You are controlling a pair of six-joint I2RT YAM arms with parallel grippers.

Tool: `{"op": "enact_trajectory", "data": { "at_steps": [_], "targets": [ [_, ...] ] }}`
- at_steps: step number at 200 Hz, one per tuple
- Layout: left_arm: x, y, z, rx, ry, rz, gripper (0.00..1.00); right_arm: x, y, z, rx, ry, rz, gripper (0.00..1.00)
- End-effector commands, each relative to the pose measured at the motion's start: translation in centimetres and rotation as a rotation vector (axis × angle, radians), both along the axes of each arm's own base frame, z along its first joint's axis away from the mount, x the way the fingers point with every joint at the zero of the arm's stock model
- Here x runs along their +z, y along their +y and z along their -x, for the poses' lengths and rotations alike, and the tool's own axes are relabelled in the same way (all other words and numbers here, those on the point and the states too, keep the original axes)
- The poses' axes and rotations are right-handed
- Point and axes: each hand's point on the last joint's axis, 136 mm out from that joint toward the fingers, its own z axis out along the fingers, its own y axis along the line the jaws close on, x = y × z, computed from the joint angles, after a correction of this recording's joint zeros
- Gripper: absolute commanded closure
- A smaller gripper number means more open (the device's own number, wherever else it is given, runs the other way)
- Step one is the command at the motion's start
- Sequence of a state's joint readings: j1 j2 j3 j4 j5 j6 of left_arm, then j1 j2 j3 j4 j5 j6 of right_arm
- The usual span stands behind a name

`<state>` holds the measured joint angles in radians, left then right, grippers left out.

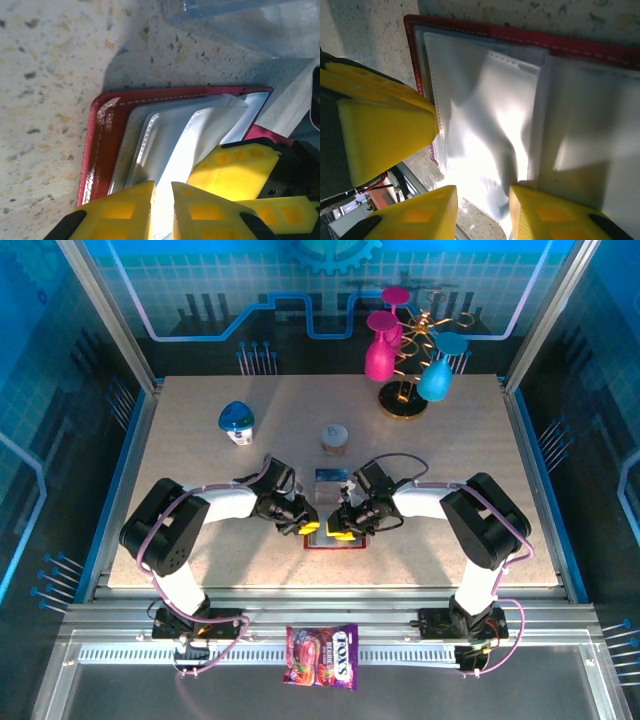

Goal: Take the credit cards out of the card holder

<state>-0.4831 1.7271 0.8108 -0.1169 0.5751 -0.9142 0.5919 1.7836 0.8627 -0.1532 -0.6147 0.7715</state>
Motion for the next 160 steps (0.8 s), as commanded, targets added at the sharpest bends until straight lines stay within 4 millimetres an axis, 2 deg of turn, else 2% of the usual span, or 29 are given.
{"op": "enact_trajectory", "data": {
  "at_steps": [1,51,75,88,122,160],
  "targets": [
    [0.6,-1.0,0.1,-0.03,0.003,0.033,0.84,-1.0,-1.0,0.3,-0.028,0.028,0.032,0.65],
    [0.9,-1.2,0.1,-0.032,-0.005,0.043,0.85,-0.9,-1.0,0.4,-0.028,0.026,0.027,0.65],
    [0.9,-1.0,0.1,-0.029,-0.006,0.032,0.76,-0.9,-1.0,0.4,-0.029,0.026,0.026,0.65],
    [0.8,-0.9,0.1,-0.028,-0.005,0.027,0.75,-1.0,-1.1,0.4,-0.03,0.027,0.027,0.65],
    [1.3,-1.5,-0.1,-0.03,-0.017,0.06,0.77,-0.9,-1.0,0.4,-0.028,0.022,0.023,0.65],
    [1.7,-1.6,-0.2,-0.031,-0.027,0.066,0.8,0.5,-0.5,0.1,-0.033,-0.018,-0.035,0.65]
  ]
}}
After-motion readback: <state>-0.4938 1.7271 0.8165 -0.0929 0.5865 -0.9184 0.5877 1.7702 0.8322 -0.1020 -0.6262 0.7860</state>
